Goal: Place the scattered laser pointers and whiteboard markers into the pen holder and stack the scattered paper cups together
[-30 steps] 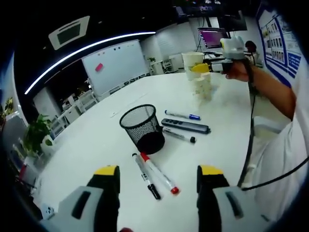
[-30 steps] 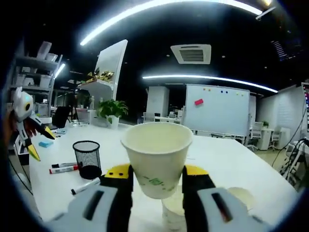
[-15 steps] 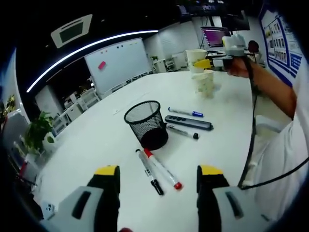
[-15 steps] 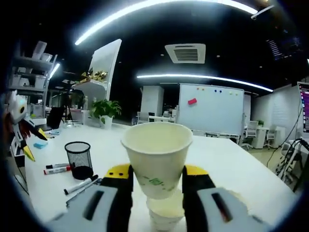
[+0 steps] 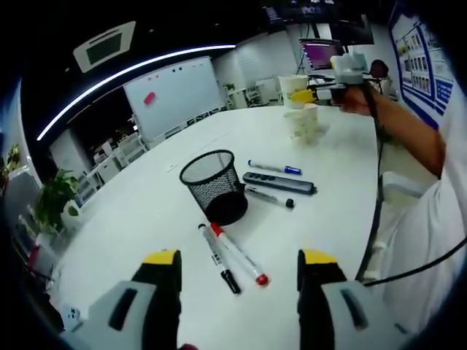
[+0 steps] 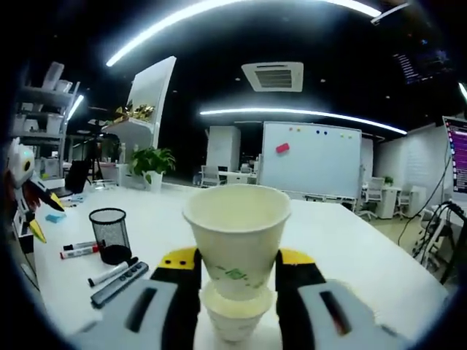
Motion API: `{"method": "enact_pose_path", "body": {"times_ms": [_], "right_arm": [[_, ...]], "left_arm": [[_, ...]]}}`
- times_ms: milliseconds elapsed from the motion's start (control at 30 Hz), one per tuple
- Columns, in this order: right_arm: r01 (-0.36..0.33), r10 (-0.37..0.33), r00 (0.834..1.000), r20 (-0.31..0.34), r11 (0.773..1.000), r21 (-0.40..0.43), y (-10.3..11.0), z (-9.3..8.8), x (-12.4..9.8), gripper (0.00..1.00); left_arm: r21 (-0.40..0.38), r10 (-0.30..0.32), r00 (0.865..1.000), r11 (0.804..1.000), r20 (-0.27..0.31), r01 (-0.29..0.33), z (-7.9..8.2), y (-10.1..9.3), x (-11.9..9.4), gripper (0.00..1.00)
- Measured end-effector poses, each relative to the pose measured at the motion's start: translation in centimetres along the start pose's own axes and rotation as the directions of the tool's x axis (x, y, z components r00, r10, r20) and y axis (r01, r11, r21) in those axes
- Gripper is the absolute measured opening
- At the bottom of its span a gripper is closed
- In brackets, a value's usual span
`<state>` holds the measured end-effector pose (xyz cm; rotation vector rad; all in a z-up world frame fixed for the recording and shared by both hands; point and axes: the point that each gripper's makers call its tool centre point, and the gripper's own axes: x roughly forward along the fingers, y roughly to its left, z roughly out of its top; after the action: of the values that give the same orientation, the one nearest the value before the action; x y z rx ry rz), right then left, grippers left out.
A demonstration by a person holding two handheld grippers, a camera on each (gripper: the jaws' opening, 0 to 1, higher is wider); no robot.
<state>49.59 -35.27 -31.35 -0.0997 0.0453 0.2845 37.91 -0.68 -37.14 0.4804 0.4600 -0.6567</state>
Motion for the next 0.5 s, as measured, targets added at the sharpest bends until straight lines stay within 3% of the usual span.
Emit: {"method": "enact_pose_path", "body": {"times_ms": [500], "right_arm": [[-0.007, 0.007, 1.0, -0.021, 1.0, 0.002, 0.0, -1.6, 0.4, 0.4]], "left_arm": [[-0.019, 0.015, 1.0, 1.0, -0.016, -0.016, -0.4, 0.2, -0.1, 0.65]]}}
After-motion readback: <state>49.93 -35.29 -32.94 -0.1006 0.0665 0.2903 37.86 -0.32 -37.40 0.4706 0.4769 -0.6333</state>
